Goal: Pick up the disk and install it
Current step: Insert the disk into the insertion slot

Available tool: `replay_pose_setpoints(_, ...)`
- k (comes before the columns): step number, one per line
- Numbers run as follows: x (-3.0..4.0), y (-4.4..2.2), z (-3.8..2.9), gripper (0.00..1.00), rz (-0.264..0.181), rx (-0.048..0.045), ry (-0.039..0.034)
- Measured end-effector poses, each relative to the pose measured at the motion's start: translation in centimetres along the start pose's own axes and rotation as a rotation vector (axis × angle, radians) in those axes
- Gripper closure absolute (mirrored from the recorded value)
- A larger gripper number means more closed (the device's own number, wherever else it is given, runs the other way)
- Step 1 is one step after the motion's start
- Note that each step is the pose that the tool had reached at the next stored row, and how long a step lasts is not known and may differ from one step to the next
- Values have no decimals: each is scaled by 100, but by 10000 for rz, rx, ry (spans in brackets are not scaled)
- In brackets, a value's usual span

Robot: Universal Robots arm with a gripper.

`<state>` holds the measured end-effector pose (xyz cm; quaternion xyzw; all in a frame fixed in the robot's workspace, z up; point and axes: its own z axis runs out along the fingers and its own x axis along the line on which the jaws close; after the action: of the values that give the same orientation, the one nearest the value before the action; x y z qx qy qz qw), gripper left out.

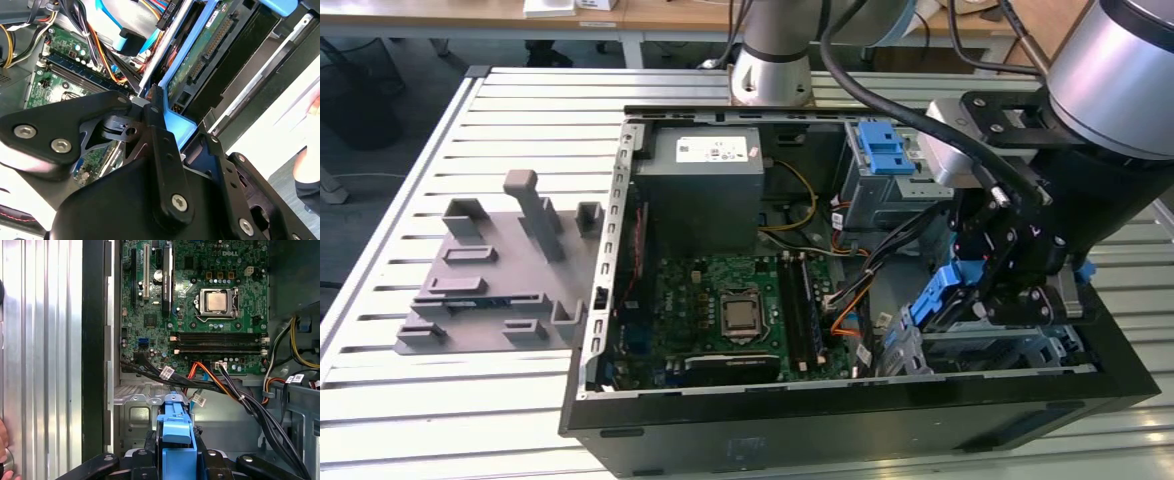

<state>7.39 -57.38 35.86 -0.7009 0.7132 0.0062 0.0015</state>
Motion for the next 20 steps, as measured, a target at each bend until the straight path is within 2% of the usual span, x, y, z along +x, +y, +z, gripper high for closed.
replay_pose_setpoints(8,0,0,3,64,0,0,-1)
replay_pose_setpoints(20,1,-1,88,64,0,0,1)
